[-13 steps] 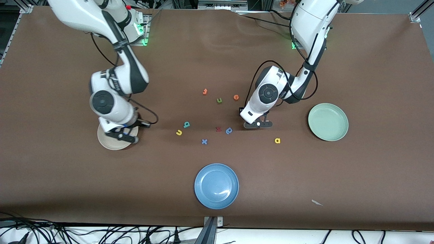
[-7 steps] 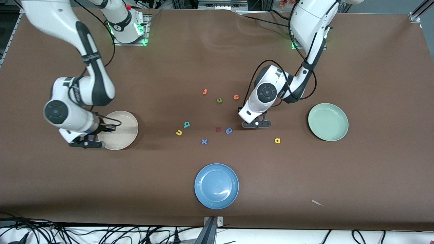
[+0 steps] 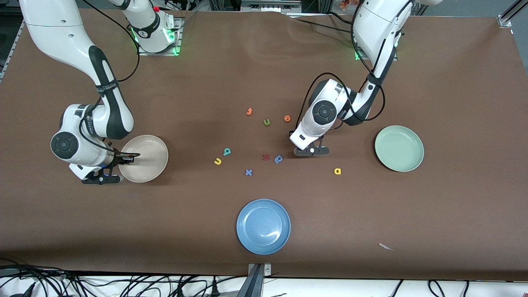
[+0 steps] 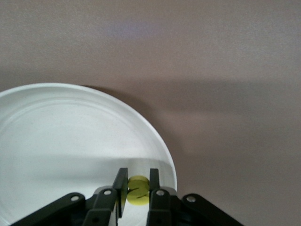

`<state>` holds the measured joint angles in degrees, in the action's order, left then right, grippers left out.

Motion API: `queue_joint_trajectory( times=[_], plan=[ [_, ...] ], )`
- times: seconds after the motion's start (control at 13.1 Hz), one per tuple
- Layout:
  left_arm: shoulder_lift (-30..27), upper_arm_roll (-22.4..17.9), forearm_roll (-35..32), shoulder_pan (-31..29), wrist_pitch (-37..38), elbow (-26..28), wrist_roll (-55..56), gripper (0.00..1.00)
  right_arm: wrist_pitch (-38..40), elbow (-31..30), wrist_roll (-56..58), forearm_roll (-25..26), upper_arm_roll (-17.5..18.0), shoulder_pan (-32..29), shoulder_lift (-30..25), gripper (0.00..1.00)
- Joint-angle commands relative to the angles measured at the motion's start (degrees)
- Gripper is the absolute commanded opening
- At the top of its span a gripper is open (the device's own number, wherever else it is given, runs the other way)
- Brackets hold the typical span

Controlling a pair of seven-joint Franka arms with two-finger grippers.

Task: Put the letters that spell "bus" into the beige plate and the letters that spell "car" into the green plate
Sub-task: 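Drop the yellow 2 onto the beige plate while the left gripper lifts the j, then grasp the yellow c with the right gripper while the left gripper drops the j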

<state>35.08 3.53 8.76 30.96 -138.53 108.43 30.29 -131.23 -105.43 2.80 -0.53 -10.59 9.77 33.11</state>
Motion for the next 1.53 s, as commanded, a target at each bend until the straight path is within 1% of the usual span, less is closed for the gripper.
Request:
queue_joint_trajectory(
  times=[0.0, 0.08, 0.23, 0.38, 0.53, 0.61, 0.69, 0.84, 0.99, 1.14, 1.22, 1.3, 1.45],
  plan=[
    [0.61, -1.77, 1.00, 0.77, 0.63, -1.55, -0.50, 0.00, 0.27, 0.49, 0.54, -0.87, 0.22, -0.02, -0.33, 0.99],
    [-0.36, -2.56, 1.00, 0.77, 1.41, -2.07, -0.58, 0.00, 0.71, 0.58, 0.19, -0.87, 0.39, 0.42, -0.68, 0.99],
    [-1.50, -3.35, 1.00, 0.42, 4.92, -3.56, -0.58, 0.00, 1.15, 1.01, -3.83, -0.96, 2.66, 0.60, -2.16, 0.99],
    [-2.21, -3.45, 1.00, -0.11, 5.90, -4.19, -0.58, 0.00, 2.73, 1.19, -12.95, -0.87, 7.14, 0.60, -4.45, 0.99],
    [-3.43, -3.45, 0.82, -1.60, 6.17, -4.10, -0.93, 0.00, 2.47, 2.06, -22.53, -0.79, 11.71, 0.60, -5.07, 0.99],
    [-4.40, -3.45, 0.82, -2.74, 7.91, -4.19, -1.98, 0.00, 2.47, 3.29, -26.67, -0.79, 13.30, 0.95, -4.81, 0.99],
    [-5.71, -3.45, 0.82, -3.97, 9.23, -4.10, -4.08, 0.00, 2.38, 4.26, -29.84, -0.52, 14.10, 1.56, -4.55, 0.99],
    [-8.17, -3.45, 0.82, -7.65, 12.13, -3.66, -10.39, 0.00, 1.25, 6.02, -32.68, -0.44, 14.37, 4.62, -3.33, 0.99],
    [-11.42, -3.53, 0.73, -10.90, 15.37, -3.05, -15.85, 0.00, -2.34, 7.08, -34.34, -0.70, 14.37, 8.14, -1.22, 0.99],
    [-14.33, -3.45, -0.05, -15.73, 20.47, -2.87, -19.72, 0.00, -6.73, 7.08, -39.42, -0.52, 14.37, 10.34, 1.42, 0.99],
    [-15.47, -3.45, -2.14, -17.15, 22.32, -2.61, -22.62, 0.00, -9.80, 7.08, -42.50, -0.26, 14.37, 12.18, 3.00, 0.99],
    [-16.27, -3.45, -4.95, -18.29, 23.56, -2.34, -24.38, 0.00, -11.23, 7.69, -45.57, -0.17, 14.28, 13.68, 3.97, 0.99],
    [-18.28, -3.53, -9.27, -20.05, 25.06, -0.59, -24.75, 0.00, -11.07, 7.70, -50.50, -0.34, 14.37, 14.22, 4.50, 0.99]
  ],
)
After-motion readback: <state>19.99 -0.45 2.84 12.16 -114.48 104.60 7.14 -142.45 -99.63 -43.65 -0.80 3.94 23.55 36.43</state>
